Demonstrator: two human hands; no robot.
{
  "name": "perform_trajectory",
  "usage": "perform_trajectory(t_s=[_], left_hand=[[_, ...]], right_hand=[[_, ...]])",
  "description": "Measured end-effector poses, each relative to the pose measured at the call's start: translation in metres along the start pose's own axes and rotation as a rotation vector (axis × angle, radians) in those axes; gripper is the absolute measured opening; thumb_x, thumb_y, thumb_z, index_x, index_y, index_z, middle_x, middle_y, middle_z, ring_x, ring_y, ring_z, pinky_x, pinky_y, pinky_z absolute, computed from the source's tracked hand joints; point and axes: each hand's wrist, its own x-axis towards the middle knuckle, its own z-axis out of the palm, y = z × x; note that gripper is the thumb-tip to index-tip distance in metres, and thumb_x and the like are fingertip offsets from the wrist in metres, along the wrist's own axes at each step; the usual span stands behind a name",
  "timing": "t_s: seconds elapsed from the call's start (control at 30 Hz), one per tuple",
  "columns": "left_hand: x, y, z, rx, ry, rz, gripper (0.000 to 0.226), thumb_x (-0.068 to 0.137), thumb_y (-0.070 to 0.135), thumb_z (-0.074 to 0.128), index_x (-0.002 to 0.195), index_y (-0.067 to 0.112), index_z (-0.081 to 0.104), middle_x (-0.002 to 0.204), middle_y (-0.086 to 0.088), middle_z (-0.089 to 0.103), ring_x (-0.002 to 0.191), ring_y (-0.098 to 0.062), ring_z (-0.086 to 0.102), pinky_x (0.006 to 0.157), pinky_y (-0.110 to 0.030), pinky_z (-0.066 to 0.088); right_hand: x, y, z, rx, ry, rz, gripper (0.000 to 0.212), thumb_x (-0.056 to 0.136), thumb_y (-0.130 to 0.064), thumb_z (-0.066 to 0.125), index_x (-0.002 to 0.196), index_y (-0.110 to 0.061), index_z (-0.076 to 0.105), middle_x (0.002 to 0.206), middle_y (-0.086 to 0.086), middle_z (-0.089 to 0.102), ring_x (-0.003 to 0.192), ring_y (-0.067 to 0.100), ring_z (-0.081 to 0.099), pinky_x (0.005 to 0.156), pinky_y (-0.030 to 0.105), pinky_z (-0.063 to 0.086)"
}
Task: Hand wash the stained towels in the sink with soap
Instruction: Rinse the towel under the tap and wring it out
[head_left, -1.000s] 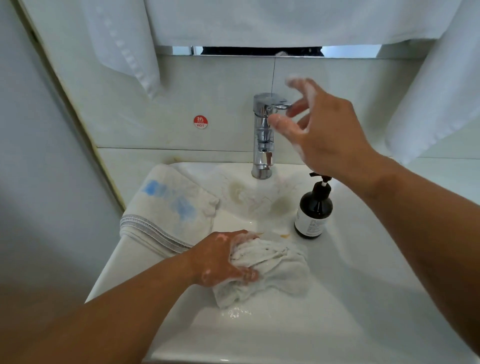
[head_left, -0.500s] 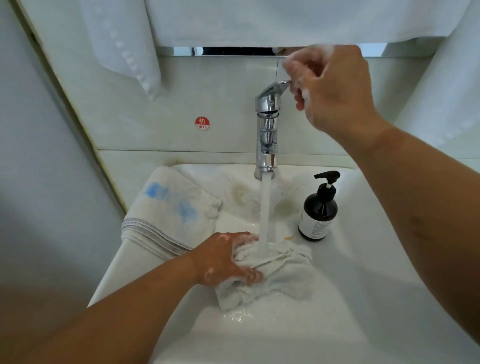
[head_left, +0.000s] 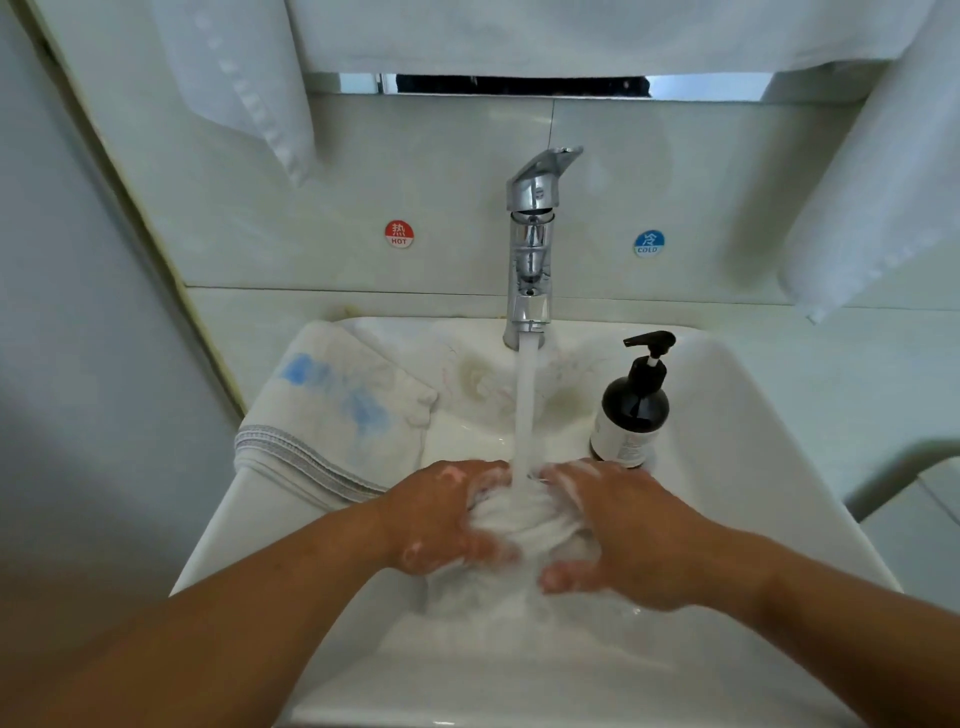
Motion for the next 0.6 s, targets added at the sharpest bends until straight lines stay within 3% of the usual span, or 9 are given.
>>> perform_trajectory(t_s=[0.07, 0.17, 0.27, 0.33, 0.47, 0.6], left_hand=[[-0.004, 0.009, 0.001, 0.050, 0.010, 0.021, 0.069, 0.081, 0.058, 0.076, 0.142, 0.036, 0.050, 0.126, 0.014, 0.060, 0.108, -0.004, 0.056, 0.093, -0.019, 0.045], [-0.008, 0.018, 0.007, 0.209, 0.031, 0.063, 0.068, 0.085, 0.062, 0.069, 0.141, 0.030, 0.048, 0.127, 0.009, 0.058, 0.114, -0.012, 0.056, 0.099, -0.027, 0.045], [-0.009, 0.024, 0.009, 0.215, 0.026, 0.123, 0.071, 0.083, 0.062, 0.070, 0.143, 0.034, 0.043, 0.128, 0.012, 0.059, 0.109, -0.006, 0.056, 0.094, -0.022, 0.046], [-0.008, 0.028, 0.011, 0.166, -0.022, 0.085, 0.071, 0.078, 0.061, 0.075, 0.137, 0.035, 0.044, 0.122, 0.012, 0.061, 0.103, -0.007, 0.059, 0.088, -0.023, 0.050], [-0.009, 0.032, 0.004, 0.220, -0.153, -0.032, 0.061, 0.077, 0.059, 0.077, 0.126, 0.032, 0.055, 0.110, 0.010, 0.067, 0.093, -0.012, 0.063, 0.079, -0.025, 0.050], [-0.027, 0.016, -0.023, 0.212, -0.174, -0.122, 0.062, 0.079, 0.054, 0.077, 0.132, 0.037, 0.049, 0.114, 0.011, 0.065, 0.102, -0.015, 0.064, 0.089, -0.032, 0.052]], right_hand=[[0.005, 0.004, 0.009, -0.080, 0.015, -0.034, 0.089, 0.073, -0.076, 0.069, 0.143, -0.036, 0.033, 0.129, -0.011, 0.049, 0.118, 0.016, 0.050, 0.102, 0.036, 0.043], [0.008, 0.012, 0.016, -0.078, -0.002, -0.064, 0.087, 0.076, -0.070, 0.070, 0.146, -0.037, 0.028, 0.127, -0.009, 0.048, 0.114, 0.016, 0.052, 0.098, 0.037, 0.049], [-0.001, 0.019, 0.011, -0.049, 0.000, -0.056, 0.066, 0.075, -0.068, 0.073, 0.128, -0.041, 0.047, 0.117, -0.016, 0.053, 0.106, 0.009, 0.056, 0.093, 0.033, 0.051], [-0.010, 0.021, 0.008, -0.062, 0.013, -0.050, 0.063, 0.072, -0.074, 0.071, 0.121, -0.038, 0.053, 0.112, -0.017, 0.056, 0.102, 0.008, 0.057, 0.089, 0.031, 0.051], [-0.013, 0.009, 0.005, -0.217, 0.071, -0.102, 0.066, 0.076, -0.075, 0.066, 0.125, -0.034, 0.055, 0.115, -0.012, 0.061, 0.105, 0.012, 0.059, 0.089, 0.035, 0.051], [0.006, -0.010, 0.007, -0.155, 0.125, -0.235, 0.067, 0.088, -0.067, 0.060, 0.145, -0.036, 0.041, 0.136, -0.012, 0.051, 0.120, 0.014, 0.053, 0.097, 0.035, 0.047]])
